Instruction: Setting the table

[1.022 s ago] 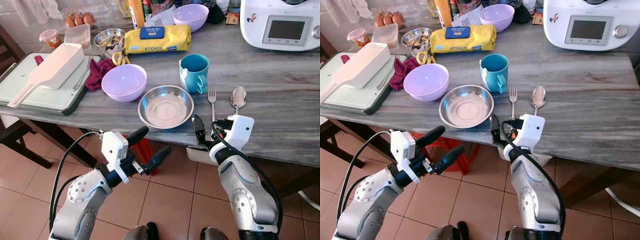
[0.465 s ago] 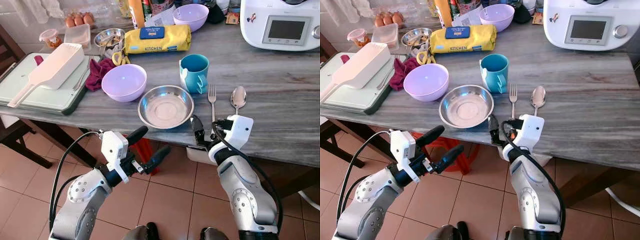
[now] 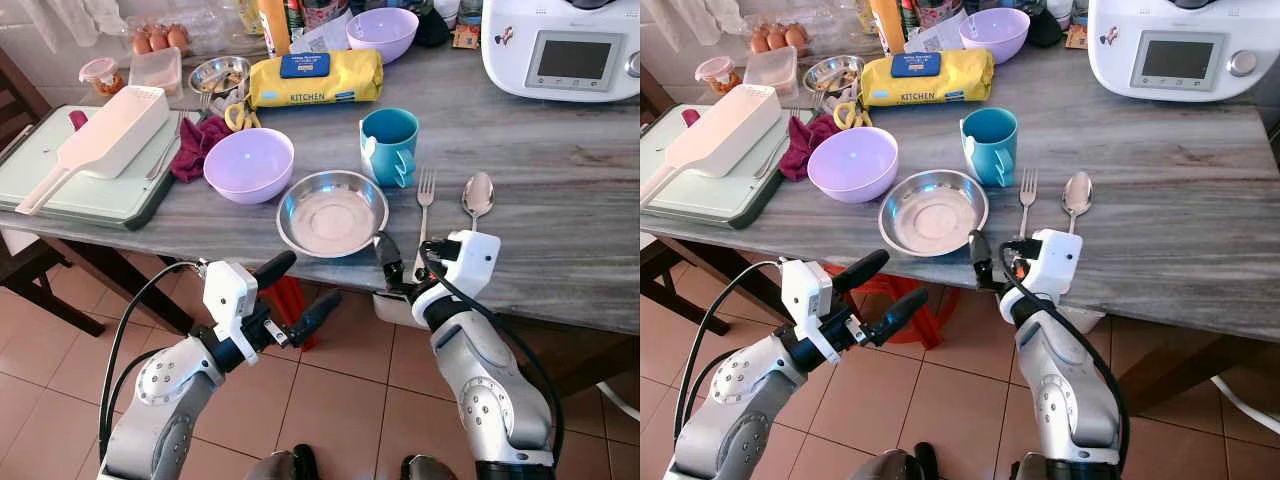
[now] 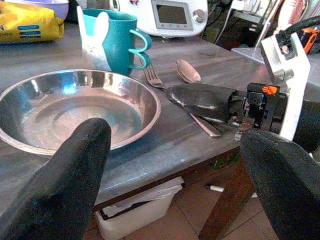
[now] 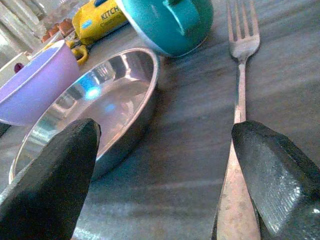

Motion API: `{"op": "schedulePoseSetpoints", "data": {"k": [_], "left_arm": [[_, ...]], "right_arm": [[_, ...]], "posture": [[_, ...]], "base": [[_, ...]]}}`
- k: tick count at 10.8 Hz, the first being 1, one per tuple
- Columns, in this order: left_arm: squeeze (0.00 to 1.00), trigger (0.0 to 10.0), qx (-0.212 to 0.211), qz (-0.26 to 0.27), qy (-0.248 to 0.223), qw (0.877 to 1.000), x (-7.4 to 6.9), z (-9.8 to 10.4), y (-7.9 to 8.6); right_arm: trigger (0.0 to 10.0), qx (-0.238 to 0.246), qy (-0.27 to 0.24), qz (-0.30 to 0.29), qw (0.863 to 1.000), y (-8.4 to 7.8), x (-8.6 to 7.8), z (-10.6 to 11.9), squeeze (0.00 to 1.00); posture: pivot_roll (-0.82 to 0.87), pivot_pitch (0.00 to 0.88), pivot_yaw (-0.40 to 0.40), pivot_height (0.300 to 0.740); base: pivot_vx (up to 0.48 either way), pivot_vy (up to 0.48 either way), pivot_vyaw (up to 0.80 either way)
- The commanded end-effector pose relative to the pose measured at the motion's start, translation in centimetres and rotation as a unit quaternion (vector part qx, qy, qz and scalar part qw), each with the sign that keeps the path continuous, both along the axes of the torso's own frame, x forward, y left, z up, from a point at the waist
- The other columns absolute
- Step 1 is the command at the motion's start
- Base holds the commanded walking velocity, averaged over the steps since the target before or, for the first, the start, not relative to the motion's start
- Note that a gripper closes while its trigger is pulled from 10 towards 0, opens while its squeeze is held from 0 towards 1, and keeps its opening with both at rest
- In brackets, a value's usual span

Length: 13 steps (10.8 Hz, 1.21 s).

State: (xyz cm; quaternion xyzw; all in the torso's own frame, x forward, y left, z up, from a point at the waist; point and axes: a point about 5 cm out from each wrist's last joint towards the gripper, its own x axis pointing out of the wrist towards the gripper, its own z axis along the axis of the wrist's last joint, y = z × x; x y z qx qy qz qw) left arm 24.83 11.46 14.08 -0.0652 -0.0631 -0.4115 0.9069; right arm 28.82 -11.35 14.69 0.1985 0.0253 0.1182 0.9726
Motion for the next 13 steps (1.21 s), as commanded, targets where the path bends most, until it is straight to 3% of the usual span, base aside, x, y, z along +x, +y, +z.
{"op": "schedulePoseSetpoints", "data": {"k": [1,4,8,11,13], "left_arm": [[0.00,10.0,0.008,0.007,0.002,1.000,0.0,-0.1,0.3],[0.00,10.0,0.008,0.008,0.001,1.000,0.1,0.0,0.3],[0.00,10.0,0.004,0.016,-0.003,1.000,0.6,-0.3,0.4],[0.00,10.0,-0.004,0.022,-0.013,1.000,1.1,-0.3,0.2],[0.00,10.0,-0.015,0.032,-0.022,0.999,1.5,-0.1,0.1]], "right_arm": [[10.0,0.021,0.010,0.021,1.000,1.3,-0.2,-0.3,0.00],[10.0,0.022,0.003,0.021,1.000,1.1,-0.3,0.0,0.00],[10.0,0.006,-0.078,0.003,0.997,-0.1,-0.5,3.5,0.00],[10.0,-0.072,-0.139,-0.022,0.987,-1.0,-1.0,5.1,0.00],[10.0,-0.108,-0.151,-0.036,0.982,-1.6,-1.4,5.2,0.00]], "posture": [[-0.05,0.180,0.156,0.740],[-0.05,0.178,0.155,0.740],[-0.07,0.160,0.150,0.740],[-0.08,0.129,0.138,0.740],[-0.10,0.108,0.133,0.740]], "base": [[0.000,0.000,0.00],[0.000,0.000,0.00],[0.000,0.000,0.00],[0.000,0.000,0.00],[0.000,0.000,0.00]]}}
